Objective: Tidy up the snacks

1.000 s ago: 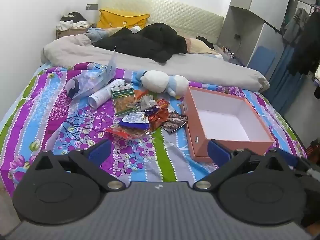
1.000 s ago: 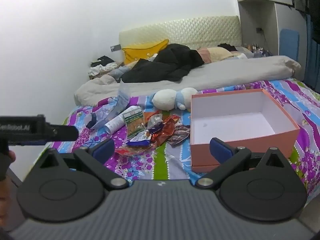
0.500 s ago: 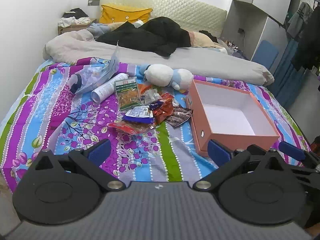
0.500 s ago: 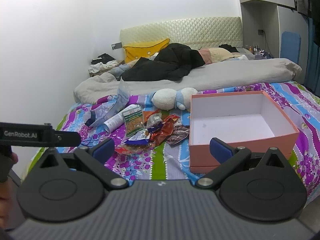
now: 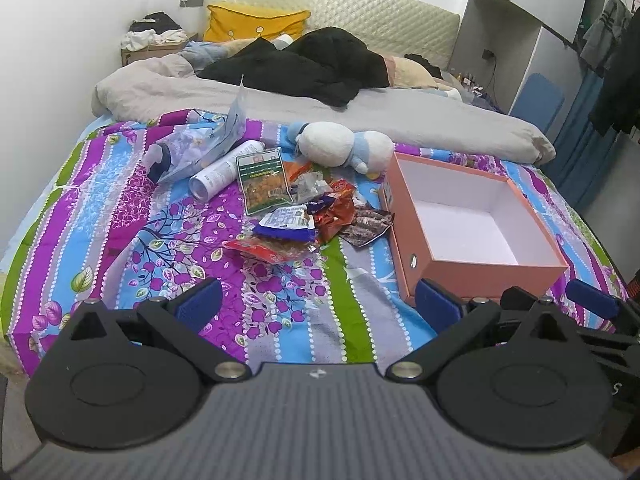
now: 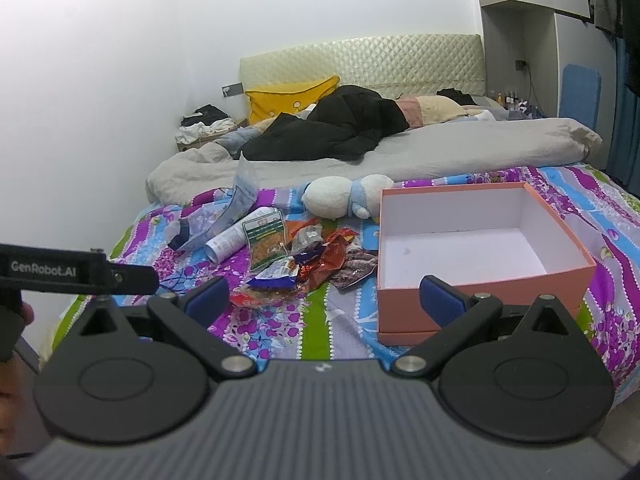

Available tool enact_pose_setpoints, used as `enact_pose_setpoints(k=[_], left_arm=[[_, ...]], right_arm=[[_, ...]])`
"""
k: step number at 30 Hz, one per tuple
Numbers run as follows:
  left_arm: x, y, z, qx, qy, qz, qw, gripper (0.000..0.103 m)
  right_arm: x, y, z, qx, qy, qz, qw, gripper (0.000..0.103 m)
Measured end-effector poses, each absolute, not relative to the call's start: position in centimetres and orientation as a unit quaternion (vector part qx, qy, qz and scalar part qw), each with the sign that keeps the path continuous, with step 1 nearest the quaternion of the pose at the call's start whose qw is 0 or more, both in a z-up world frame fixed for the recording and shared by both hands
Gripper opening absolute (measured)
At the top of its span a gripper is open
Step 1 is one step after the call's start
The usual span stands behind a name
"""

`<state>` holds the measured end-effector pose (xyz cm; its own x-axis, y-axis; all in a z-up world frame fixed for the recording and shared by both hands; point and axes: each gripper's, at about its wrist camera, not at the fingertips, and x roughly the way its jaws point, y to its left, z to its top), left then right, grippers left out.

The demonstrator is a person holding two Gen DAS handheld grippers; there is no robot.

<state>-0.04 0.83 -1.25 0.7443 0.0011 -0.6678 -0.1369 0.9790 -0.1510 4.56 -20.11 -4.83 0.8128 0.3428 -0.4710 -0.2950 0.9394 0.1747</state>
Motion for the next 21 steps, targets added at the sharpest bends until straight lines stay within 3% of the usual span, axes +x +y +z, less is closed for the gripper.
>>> enact_pose_setpoints(k=[21], left_arm=[[1.1,0.5,-2.5,-0.08,0.371,0.029,0.925,0.103]], right_arm=[[5.0,-20.1,-5.4,0.043,0.274,0.16,0.947,0.103]])
